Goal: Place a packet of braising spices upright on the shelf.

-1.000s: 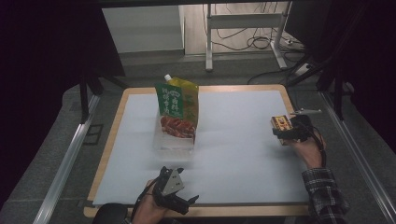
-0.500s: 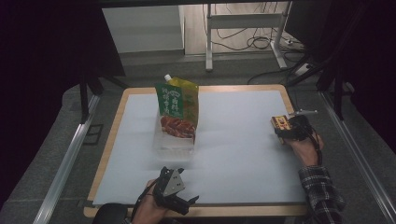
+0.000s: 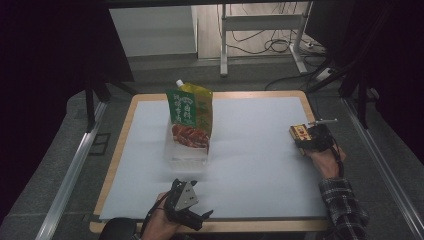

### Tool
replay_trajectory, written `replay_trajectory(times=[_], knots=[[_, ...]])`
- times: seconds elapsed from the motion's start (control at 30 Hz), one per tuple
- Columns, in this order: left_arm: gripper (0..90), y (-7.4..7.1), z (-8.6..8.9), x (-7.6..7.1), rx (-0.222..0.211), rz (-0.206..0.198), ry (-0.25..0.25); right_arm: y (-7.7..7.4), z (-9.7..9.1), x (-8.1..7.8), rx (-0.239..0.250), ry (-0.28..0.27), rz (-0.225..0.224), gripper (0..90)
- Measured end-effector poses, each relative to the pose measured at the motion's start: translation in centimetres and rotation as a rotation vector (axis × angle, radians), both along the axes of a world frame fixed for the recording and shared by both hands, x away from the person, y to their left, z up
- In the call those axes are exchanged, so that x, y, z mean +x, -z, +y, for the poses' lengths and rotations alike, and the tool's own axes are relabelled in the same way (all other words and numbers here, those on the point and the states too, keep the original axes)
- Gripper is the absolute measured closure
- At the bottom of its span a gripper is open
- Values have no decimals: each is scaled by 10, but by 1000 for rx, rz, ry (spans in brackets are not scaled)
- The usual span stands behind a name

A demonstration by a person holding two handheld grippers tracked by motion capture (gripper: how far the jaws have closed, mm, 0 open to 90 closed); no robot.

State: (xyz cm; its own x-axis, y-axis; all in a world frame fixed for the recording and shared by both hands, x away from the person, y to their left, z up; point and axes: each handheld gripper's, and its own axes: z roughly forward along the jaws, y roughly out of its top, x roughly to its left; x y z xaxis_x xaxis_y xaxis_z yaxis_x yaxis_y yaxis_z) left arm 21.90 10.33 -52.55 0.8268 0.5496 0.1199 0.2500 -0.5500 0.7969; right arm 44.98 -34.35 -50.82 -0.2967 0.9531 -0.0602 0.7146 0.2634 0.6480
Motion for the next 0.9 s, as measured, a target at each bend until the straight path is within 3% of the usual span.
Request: replay_trajectory(times=[0.4,0.6,0.9], knots=[[7,0,0,0,6,-6,-5,-13,0,-19,25,-53,-42,316],[7,-1,0,-1,5,-9,-3,-17,11,-30,22,-102,-52,316],[7,-1,0,-1,5,-10,-4,-21,26,-44,61,-172,-52,316]])
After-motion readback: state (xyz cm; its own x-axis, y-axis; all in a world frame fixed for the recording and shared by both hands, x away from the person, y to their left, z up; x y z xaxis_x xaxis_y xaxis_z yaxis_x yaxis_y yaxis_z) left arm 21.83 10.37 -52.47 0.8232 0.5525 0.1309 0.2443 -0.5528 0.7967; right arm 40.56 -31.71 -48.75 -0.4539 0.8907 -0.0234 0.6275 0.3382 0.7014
